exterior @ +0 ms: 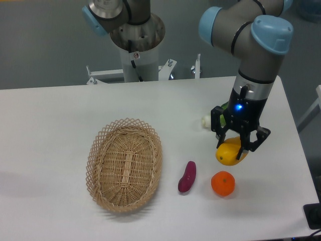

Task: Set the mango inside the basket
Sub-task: 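Carry the held yellow mango over to the wicker basket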

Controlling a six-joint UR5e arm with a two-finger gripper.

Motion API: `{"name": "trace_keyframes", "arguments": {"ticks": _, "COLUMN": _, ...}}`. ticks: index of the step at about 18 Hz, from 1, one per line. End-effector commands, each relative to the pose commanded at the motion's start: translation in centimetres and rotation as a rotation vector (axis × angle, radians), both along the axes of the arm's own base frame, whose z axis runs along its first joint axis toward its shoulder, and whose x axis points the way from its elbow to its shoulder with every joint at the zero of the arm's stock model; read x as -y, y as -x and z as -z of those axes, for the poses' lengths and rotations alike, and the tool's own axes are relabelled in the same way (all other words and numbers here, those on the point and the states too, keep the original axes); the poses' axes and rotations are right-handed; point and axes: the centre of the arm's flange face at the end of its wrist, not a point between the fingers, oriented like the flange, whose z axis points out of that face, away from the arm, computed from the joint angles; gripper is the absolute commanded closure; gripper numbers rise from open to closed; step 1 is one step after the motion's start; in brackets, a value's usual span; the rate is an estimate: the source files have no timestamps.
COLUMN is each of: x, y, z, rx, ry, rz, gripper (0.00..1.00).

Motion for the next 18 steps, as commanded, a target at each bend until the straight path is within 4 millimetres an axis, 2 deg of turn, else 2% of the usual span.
{"name": "trace_keyframes", "arguments": {"ticks": 6, "x": -0.3, "y": -0.6, "z": 0.5, "rx": 0.026, "ry": 0.004, "rz": -0.021, "gripper": 0.58}}
{"name": "trace_keyframes", "arguments": {"ticks": 8, "x": -0.5, "y": -1.4, "z": -0.2, "rx": 0.032, "ry": -0.003, "rz": -0.045, "gripper": 0.58}}
{"name": "trace_keyframes", "arguments": {"ticks": 9, "x": -0.8, "y": -2.1, "z": 0.1, "rx": 0.047, "ry": 0.001, "rz": -0.063, "gripper": 0.58}}
{"name": "trace_keyframes", "arguments": {"ticks": 13, "x": -3.2, "y": -6.0, "z": 0.3, "rx": 0.091, "ry": 0.001, "rz": -0.127, "gripper": 0.58}}
{"name": "trace_keyframes", "arguments": {"ticks": 15, "x": -4.5, "y": -8.3, "z": 0.4, "rx": 0.098, "ry": 0.009, "rz": -0.161, "gripper": 0.58}}
{"name": "trace_keyframes", "arguments": {"ticks": 18, "x": -6.6, "y": -12.4, "z": 1.6, "rx": 0.079, "ry": 0.032, "rz": -0.202, "gripper": 0.58}}
